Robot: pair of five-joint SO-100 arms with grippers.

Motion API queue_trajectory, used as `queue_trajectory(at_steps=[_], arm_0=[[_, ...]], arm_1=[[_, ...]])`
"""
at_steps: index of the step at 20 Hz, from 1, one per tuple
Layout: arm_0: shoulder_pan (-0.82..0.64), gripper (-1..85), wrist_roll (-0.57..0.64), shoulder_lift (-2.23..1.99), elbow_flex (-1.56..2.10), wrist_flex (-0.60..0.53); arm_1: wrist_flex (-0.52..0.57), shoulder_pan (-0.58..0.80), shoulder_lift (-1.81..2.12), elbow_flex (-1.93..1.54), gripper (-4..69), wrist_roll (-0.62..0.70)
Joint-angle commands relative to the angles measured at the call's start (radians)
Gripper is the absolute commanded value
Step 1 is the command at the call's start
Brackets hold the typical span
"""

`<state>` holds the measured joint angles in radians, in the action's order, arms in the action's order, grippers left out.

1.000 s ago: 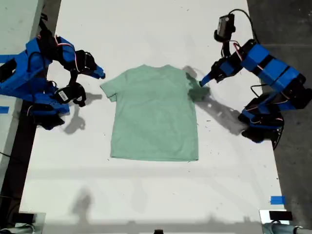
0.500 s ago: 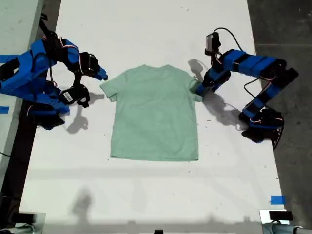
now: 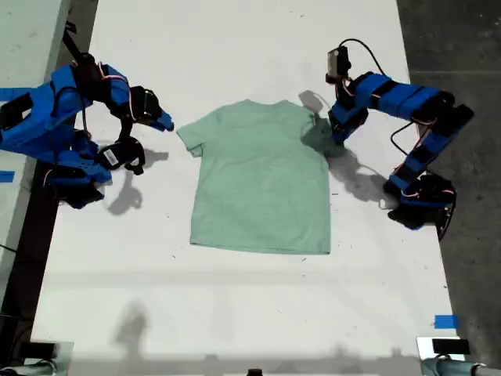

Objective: Fold tshirt

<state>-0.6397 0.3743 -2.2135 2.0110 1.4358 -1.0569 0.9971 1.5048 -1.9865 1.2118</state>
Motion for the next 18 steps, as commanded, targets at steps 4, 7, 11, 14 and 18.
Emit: queue_trajectory(at_steps=[4,7,11,14,18], arm_0=[[0.026,4.7,-0.025,-0.048,0.029,-0.025],[0.025,4.7,-0.025,-0.060,0.040,-0.037],[0.031,4.5,-0.028,-0.060,0.040,-0.051],[0.034,4.4,-0.031,-0.060,0.037,-0.054],[0.038,4.7,-0.040,-0.054,0.034,-0.057]], arm_1=[[-0.281,-0.075,0.261,0.192,-1.2,-0.066],[-0.428,-0.213,0.247,0.462,-1.2,-0.144],[-0.445,-0.402,0.025,0.781,-1.2,-0.264],[-0.383,-0.514,-0.255,1.008,-1.2,-0.331],[-0.215,-0.568,-0.531,1.095,27.7,-0.391]])
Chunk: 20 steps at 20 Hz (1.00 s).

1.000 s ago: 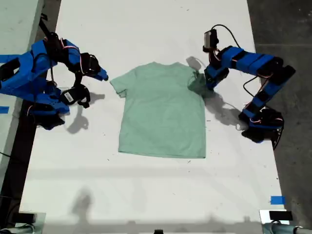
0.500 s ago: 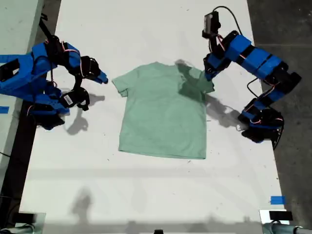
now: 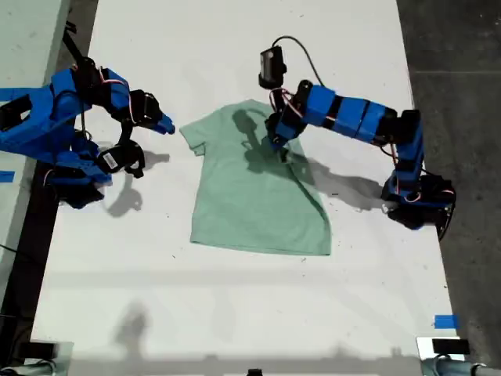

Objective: Fold tshirt

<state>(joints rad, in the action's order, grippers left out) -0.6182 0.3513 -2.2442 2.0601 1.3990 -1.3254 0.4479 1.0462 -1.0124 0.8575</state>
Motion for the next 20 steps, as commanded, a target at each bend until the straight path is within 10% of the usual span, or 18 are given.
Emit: queue_trajectory(at_steps=[1,2,11,15,20], arm_0=[[0.017,4.9,-0.017,-0.015,-0.021,-0.020],[0.017,5.2,-0.017,-0.012,-0.026,-0.020],[0.009,13.8,-0.021,0.072,-0.166,0.043],[-0.017,33.0,-0.017,0.173,-0.160,0.025],[-0.106,35.5,0.058,0.232,-0.170,0.009]], arm_1=[[0.044,-0.020,-0.101,0.133,36.5,-0.058],[0.029,-0.025,-0.103,0.132,44.6,-0.044],[-0.287,0.000,0.528,-0.146,32.4,0.026],[-0.267,-0.008,0.721,-0.387,31.6,-0.020],[-0.225,-0.021,0.816,-0.515,31.3,-0.046]])
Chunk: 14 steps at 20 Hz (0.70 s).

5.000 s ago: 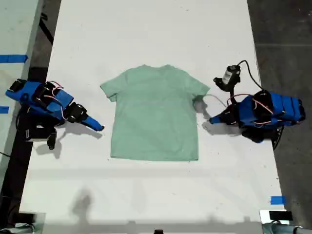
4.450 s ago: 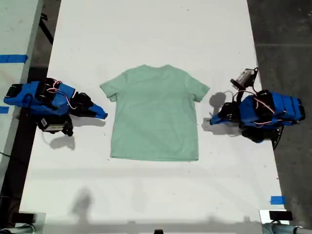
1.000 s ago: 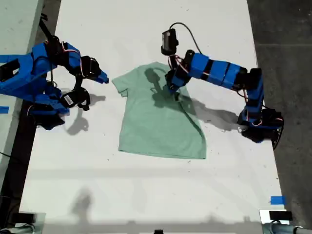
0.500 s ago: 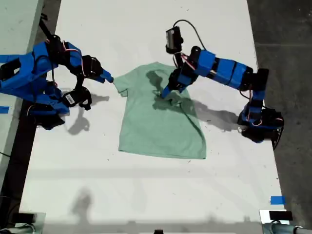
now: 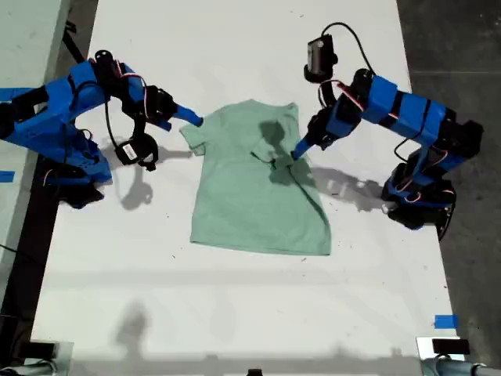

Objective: Fold tshirt

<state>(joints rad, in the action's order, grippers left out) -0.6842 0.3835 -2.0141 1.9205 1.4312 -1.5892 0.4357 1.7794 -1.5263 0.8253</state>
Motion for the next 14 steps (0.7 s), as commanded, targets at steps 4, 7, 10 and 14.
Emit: queue_trajectory(at_steps=[4,7,10,14], arm_0=[[-0.130,34.9,0.097,0.153,0.031,-0.110],[-0.175,34.4,0.140,0.341,-0.011,-0.147],[-0.186,33.8,0.172,0.580,-0.144,-0.141],[-0.207,23.9,0.209,0.834,-0.321,-0.107]], arm_1=[[0.064,-0.015,0.153,-0.078,31.2,-0.026],[0.072,-0.026,0.224,-0.138,30.9,-0.041],[0.095,-0.035,0.350,-0.247,30.3,-0.067],[0.110,-0.041,0.572,-0.410,28.2,-0.098]])
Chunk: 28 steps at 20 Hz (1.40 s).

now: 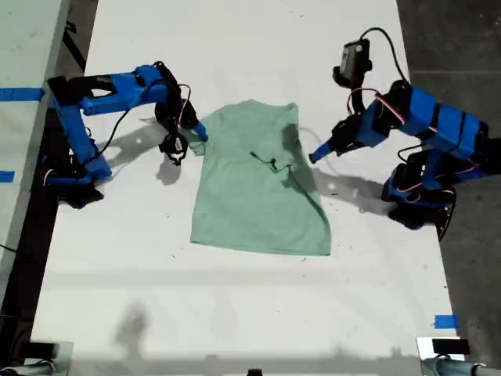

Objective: Fold tshirt

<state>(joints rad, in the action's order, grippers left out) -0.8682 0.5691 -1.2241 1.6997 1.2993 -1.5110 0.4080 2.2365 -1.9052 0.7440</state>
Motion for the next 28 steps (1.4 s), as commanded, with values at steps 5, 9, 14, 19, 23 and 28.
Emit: queue_trajectory(at_steps=[5,9,14,19,23,28], arm_0=[[-0.051,0.1,0.049,0.095,-0.118,0.015],[0.005,0.1,-0.002,-0.163,-0.038,0.041],[0.023,0.1,-0.071,-0.540,0.146,0.003],[0.091,0.1,-0.135,-0.650,0.232,-0.054],[0.190,0.1,-0.190,-0.555,0.023,-0.026],[0.284,0.1,-0.161,-0.256,-0.371,-0.026]], arm_1=[[0.018,-0.015,0.261,-0.160,27.0,-0.031],[0.026,-0.006,0.272,-0.176,26.6,-0.018],[0.041,-0.005,0.264,-0.192,26.3,-0.018],[0.049,-0.008,0.247,-0.195,26.2,-0.023],[0.060,-0.023,0.225,-0.192,26.1,-0.038],[0.060,-0.031,0.221,-0.195,26.1,-0.052]])
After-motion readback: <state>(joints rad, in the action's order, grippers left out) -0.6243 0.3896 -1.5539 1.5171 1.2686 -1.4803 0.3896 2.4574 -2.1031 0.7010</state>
